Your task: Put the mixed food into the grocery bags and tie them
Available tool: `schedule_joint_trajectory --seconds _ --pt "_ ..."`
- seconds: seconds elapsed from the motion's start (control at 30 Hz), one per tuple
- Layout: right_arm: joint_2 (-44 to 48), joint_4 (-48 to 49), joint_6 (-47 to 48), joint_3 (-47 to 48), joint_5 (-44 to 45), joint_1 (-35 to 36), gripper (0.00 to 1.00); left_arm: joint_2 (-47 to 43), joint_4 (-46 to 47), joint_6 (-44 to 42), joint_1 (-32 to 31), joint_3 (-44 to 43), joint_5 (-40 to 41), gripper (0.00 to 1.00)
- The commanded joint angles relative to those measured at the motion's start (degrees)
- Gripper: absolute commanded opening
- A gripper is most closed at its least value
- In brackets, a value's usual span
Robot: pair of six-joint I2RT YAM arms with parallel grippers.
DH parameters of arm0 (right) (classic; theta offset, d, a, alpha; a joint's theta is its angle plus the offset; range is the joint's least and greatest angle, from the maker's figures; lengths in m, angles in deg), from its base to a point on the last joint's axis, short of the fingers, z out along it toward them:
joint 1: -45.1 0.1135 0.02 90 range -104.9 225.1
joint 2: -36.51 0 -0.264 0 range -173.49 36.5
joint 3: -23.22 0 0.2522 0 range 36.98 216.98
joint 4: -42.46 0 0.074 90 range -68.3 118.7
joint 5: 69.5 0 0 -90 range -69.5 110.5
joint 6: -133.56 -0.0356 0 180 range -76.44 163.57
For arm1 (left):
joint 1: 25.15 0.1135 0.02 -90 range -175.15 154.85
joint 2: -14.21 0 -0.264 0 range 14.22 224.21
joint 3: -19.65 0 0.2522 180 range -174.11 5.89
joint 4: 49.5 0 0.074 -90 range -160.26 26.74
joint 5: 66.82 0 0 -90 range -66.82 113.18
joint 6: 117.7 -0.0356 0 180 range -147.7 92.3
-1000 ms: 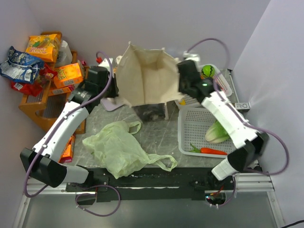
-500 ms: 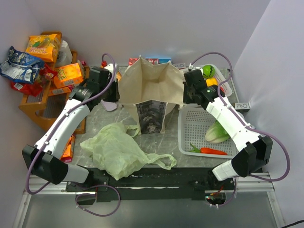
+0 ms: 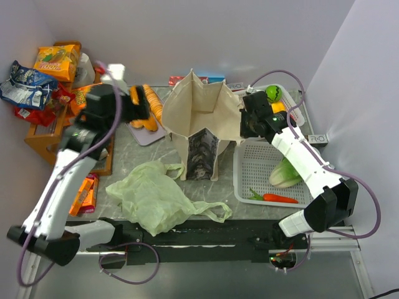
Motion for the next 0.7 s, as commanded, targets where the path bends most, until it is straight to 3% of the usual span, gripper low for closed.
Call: schedule_joint_trajectory --seconds 0.0,0.03,0.07,0.1,0.13,0.4,0.53,0.67 --pt "3.6 3.8 -0.4 -0.4 -3.3 -0.4 0.0 -1.4 -2.3 -2.6 3.1 -13.7 15.2 0.96" --pt "4.1 5.1 -0.4 -0.7 -4.3 -0.4 0.0 -0.5 -3.3 -2.7 6.2 -18.1 14.3 0.96" --pt "4.2 5.8 -0.3 -0.9 -6.8 -0.4 0.0 0.0 -3.3 -2.0 15.8 -19.2 11.4 0.96" --pt "4.5 6.6 -0.3 -1.1 -8.0 -0.5 0.0 0.2 -2.8 -1.4 20.9 -19.8 4.7 0.96" --pt "4.7 7.9 -0.3 -1.4 -9.0 -0.4 0.0 0.4 -1.8 -0.4 27.7 -20.7 4.4 0.96" --pt "5.1 8.8 1.2 -1.7 -13.0 -0.4 0.0 10.8 -2.9 -4.2 32.6 -27.9 14.3 0.96" --pt "5.5 9.8 1.5 -2.2 -14.5 -0.4 0.0 12.9 -2.8 -6.2 33.2 -26.2 21.4 0.96" --pt "5.2 10.9 1.5 -2.4 -16.8 -0.4 0.0 12.2 -1.4 -6.5 34.0 -21.9 22.0 0.96"
